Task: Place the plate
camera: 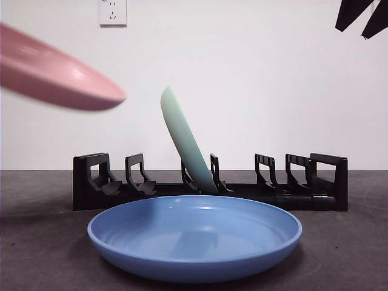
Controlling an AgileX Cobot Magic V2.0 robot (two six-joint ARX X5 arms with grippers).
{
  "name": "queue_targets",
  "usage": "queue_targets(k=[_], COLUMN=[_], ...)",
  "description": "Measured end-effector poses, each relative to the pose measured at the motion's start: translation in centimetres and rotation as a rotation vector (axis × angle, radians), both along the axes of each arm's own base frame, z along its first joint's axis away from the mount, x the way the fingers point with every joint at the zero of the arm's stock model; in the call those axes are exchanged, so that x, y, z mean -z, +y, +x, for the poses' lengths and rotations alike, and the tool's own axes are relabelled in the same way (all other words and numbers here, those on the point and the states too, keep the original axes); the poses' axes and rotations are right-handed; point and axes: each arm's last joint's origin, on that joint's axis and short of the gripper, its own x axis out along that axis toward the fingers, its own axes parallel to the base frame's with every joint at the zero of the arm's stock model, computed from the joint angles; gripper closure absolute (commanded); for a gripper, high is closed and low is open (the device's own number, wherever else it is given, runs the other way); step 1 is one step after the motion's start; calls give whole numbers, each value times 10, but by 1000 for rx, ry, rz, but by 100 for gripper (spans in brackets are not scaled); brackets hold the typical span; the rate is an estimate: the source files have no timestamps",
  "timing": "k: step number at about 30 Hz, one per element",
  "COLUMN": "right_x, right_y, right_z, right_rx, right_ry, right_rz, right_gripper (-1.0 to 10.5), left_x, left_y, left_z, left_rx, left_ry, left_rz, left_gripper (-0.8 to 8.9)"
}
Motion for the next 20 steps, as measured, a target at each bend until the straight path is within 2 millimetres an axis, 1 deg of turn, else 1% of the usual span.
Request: queue_targets(k=[4, 7, 10, 14, 20], right_x=[0, 1, 2, 2, 2], right_y=[0, 0, -1, -1, -1], right_z=[0, -1, -1, -2, -2], right_rx=[0, 0, 0, 0, 0], right_ry=[5, 11, 22, 23, 23], right_rz=[-2, -4, -10, -10, -10], right_gripper=[682, 682, 682, 682, 682], left_x=[40, 60, 73, 79, 93], left_y=[4, 7, 7, 3, -13], left_z=[-21, -36, -44, -44, -27], left_rx=[-17, -43, -79, -122, -117], left_ry=[85, 133, 156, 165, 233], left_rz=[-102, -172, -217, -264, -267], left_gripper=[799, 799, 799, 799, 799])
